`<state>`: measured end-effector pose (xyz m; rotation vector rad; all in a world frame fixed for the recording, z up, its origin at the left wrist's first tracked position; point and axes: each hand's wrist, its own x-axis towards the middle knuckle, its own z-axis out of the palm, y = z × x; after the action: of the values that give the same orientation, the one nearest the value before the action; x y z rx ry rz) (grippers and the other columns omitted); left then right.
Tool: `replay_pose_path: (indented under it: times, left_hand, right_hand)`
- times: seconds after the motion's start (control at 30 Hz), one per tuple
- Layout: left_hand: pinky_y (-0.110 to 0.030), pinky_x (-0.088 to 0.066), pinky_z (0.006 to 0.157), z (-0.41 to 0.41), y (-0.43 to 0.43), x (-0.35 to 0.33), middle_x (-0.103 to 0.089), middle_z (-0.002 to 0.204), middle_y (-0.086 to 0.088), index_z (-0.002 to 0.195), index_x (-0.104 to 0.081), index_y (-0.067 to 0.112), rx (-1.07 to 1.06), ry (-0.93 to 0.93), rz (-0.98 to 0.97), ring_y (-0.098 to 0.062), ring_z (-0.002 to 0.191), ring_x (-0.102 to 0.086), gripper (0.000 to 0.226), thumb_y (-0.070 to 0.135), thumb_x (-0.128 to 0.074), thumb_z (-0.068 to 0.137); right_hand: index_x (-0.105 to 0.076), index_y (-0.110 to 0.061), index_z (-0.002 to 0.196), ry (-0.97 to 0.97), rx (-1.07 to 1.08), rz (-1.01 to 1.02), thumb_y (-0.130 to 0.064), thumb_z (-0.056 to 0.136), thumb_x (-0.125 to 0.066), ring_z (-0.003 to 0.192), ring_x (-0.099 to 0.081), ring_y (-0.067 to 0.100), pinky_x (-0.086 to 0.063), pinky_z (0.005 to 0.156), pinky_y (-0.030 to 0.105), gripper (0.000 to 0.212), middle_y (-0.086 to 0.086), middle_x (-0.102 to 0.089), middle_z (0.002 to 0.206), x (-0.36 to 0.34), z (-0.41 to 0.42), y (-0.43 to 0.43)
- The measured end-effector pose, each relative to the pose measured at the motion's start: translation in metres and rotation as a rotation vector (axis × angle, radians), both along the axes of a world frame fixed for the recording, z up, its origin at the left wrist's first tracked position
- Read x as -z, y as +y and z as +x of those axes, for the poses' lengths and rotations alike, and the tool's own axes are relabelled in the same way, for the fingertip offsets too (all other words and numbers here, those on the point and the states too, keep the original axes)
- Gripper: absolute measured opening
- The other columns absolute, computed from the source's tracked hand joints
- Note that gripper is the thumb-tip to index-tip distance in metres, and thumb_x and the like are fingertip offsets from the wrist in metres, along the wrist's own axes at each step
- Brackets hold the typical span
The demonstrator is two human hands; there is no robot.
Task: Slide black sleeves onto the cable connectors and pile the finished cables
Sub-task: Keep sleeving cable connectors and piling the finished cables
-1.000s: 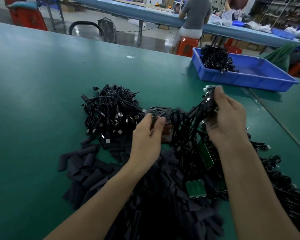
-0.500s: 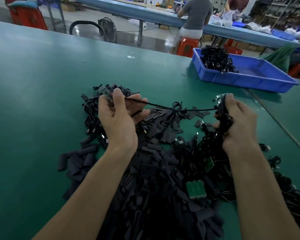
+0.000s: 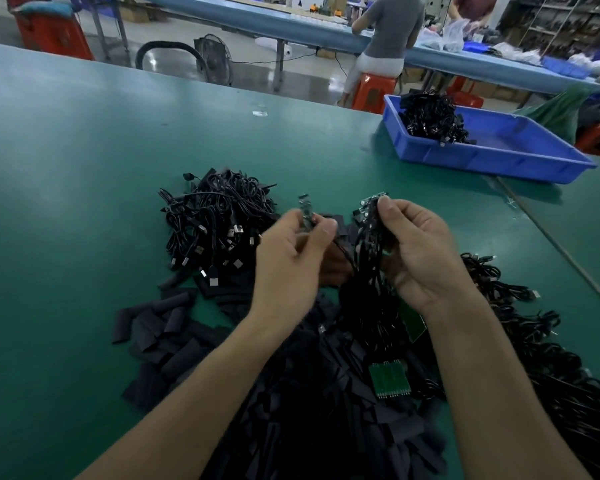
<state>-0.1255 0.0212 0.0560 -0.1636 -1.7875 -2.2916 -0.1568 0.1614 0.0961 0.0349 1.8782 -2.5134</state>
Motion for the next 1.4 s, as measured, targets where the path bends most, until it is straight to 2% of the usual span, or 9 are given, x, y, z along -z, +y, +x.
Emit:
replay_pose_path:
  times: [0.13, 0.23, 0.37, 0.53, 0.7, 0.9, 1.03, 1.23, 1.4]
  left_hand:
    - [-0.05, -0.061, 0.066, 0.009, 0.008, 0.008, -0.075, 0.087, 0.002, 0.082, -0.061, 0.034, 0.041, 0.098, -0.249, -0.025, 0.076, -0.072, 0.02, 0.031, -0.056, 0.101]
    - [-0.036, -0.046, 0.049, 0.011, 0.002, 0.02, -0.061, 0.073, 0.009, 0.082, -0.049, 0.022, 0.089, 0.198, -0.485, -0.014, 0.058, -0.054, 0.024, 0.034, -0.051, 0.103]
    - [-0.033, -0.041, 0.058, 0.015, -0.008, 0.037, -0.044, 0.082, 0.013, 0.078, -0.035, 0.034, 0.107, 0.186, -0.954, -0.008, 0.068, -0.046, 0.029, 0.039, -0.043, 0.105]
    - [-0.034, -0.045, 0.062, -0.002, -0.02, 0.036, -0.047, 0.085, 0.014, 0.071, -0.039, 0.029, -0.044, 0.018, -1.029, -0.007, 0.069, -0.051, 0.036, 0.041, -0.048, 0.103]
    - [-0.037, -0.058, 0.048, -0.01, -0.031, 0.024, -0.068, 0.085, -0.013, 0.091, -0.046, 0.013, -0.134, -0.164, -0.259, -0.023, 0.058, -0.069, 0.018, 0.023, -0.044, 0.107]
    - [-0.032, -0.059, 0.057, -0.018, -0.034, 0.012, -0.068, 0.063, 0.0, 0.105, -0.041, 0.012, -0.334, -0.14, 0.311, -0.026, 0.066, -0.073, 0.021, 0.032, -0.035, 0.109]
    - [-0.034, -0.059, 0.055, -0.014, -0.035, 0.015, -0.069, 0.07, -0.004, 0.104, -0.041, 0.013, -0.23, -0.141, 0.313, -0.027, 0.067, -0.073, 0.022, 0.033, -0.037, 0.108]
    - [-0.032, -0.058, 0.057, -0.016, -0.037, 0.015, -0.068, 0.069, -0.001, 0.128, -0.037, 0.007, -0.256, -0.141, 0.343, -0.024, 0.064, -0.072, 0.031, 0.032, -0.037, 0.109]
    - [-0.035, -0.06, 0.06, -0.018, -0.038, 0.017, -0.066, 0.067, -0.001, 0.135, -0.031, 0.003, -0.246, -0.119, 0.379, -0.026, 0.065, -0.071, 0.038, 0.03, -0.037, 0.109]
  right_hand:
    - [-0.058, -0.01, 0.081, -0.034, -0.055, -0.08, -0.017, 0.098, -0.056, 0.048, -0.062, 0.013, -0.053, 0.044, 0.024, 0.019, 0.002, -0.063, 0.059, -0.003, 0.003, -0.003]
    - [-0.056, -0.01, 0.083, -0.04, -0.039, -0.211, -0.02, 0.093, -0.057, 0.048, -0.062, 0.013, -0.05, 0.041, 0.02, 0.014, 0.006, -0.065, 0.062, -0.007, 0.005, 0.006]
    - [-0.053, -0.009, 0.087, -0.054, -0.051, -0.517, -0.025, 0.096, -0.051, 0.063, -0.061, 0.008, -0.04, 0.037, 0.01, 0.018, 0.001, -0.058, 0.07, -0.014, 0.0, 0.026]
    - [-0.063, -0.007, 0.07, -0.055, -0.135, -0.615, -0.026, 0.091, -0.05, 0.068, -0.052, 0.005, -0.041, 0.036, 0.012, 0.031, -0.001, -0.054, 0.072, -0.015, 0.003, 0.038]
    - [-0.053, -0.011, 0.085, -0.056, -0.028, -0.54, -0.024, 0.1, -0.047, 0.064, -0.055, 0.007, -0.035, 0.031, 0.012, 0.021, -0.002, -0.054, 0.072, -0.011, -0.002, 0.047]
    - [-0.052, -0.014, 0.081, -0.066, 0.27, -0.197, -0.021, 0.103, -0.052, 0.051, -0.053, 0.009, -0.031, 0.033, 0.013, 0.023, 0.004, -0.053, 0.069, -0.001, -0.003, 0.042]
    - [-0.061, -0.015, 0.08, -0.036, 0.16, 0.103, -0.023, 0.097, -0.061, 0.053, -0.051, 0.014, -0.03, 0.032, 0.016, 0.019, 0.0, -0.06, 0.062, -0.005, 0.001, 0.036]
    - [-0.076, -0.036, 0.088, 0.043, -0.477, 0.982, -0.066, 0.062, -0.082, 0.054, -0.058, 0.002, -0.042, 0.042, 0.017, 0.041, -0.01, -0.072, 0.073, -0.02, 0.015, 0.032]
    - [-0.078, -0.024, 0.075, -0.051, -0.584, 1.355, -0.047, 0.072, -0.081, 0.051, -0.06, 0.005, -0.045, 0.049, 0.02, 0.023, -0.007, -0.071, 0.063, -0.01, 0.02, 0.018]
